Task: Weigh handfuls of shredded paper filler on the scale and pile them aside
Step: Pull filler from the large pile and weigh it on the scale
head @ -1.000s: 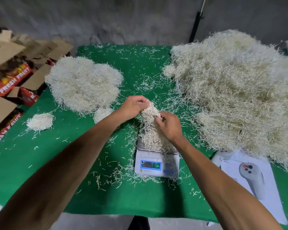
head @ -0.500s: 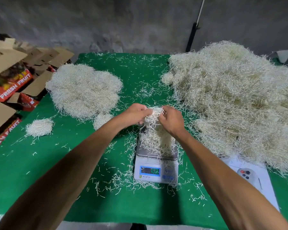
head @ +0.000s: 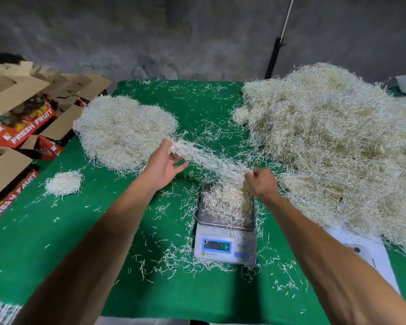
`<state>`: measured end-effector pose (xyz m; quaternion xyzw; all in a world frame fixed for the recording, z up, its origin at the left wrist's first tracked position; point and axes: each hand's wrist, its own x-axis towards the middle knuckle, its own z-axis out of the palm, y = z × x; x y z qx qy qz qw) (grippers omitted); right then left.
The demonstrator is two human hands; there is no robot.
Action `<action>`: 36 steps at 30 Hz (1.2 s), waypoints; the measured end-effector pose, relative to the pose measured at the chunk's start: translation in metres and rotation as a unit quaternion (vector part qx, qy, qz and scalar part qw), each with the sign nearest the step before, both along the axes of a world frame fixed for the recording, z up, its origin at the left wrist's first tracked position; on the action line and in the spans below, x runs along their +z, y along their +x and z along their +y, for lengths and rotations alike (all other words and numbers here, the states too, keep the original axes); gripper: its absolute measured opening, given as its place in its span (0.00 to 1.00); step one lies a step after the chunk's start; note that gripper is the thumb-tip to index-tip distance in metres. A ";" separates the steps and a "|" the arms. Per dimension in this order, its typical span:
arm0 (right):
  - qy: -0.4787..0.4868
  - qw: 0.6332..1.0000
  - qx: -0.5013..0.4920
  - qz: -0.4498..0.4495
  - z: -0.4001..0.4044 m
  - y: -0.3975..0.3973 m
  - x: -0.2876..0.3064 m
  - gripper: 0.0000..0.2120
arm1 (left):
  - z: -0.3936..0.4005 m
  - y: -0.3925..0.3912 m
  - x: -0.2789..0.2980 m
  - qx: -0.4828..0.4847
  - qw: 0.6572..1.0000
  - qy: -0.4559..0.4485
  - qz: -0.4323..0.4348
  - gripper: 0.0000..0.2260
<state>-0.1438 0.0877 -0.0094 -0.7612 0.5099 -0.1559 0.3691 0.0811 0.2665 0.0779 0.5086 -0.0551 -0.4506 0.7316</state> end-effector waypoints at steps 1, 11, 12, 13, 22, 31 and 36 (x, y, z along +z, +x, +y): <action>-0.009 1.000 0.005 -0.007 0.001 0.000 -0.001 0.10 | 0.002 0.003 -0.003 -0.011 1.000 0.004 0.005 0.17; -0.247 0.945 0.211 -0.021 0.049 0.047 0.044 0.32 | -0.017 -0.019 -0.013 -0.011 1.000 -0.001 0.010 0.18; -0.254 0.936 0.244 0.012 0.055 0.054 0.044 0.27 | -0.020 -0.021 -0.012 -0.029 1.000 -0.012 0.000 0.15; -0.285 0.924 0.252 0.034 0.056 0.059 0.043 0.18 | -0.022 -0.024 -0.010 -0.046 0.999 -0.012 -0.016 0.14; -0.332 0.890 0.263 0.171 0.059 0.058 0.045 0.17 | -0.012 -0.029 -0.021 -0.217 0.783 0.253 -0.525 0.15; -0.350 0.878 0.271 0.183 0.074 0.067 0.066 0.17 | -0.034 -0.035 -0.045 -0.024 0.846 0.324 -0.423 0.12; -0.385 0.878 0.243 0.146 0.054 0.038 0.067 0.17 | 0.018 0.031 -0.049 0.103 0.904 0.367 -0.192 0.18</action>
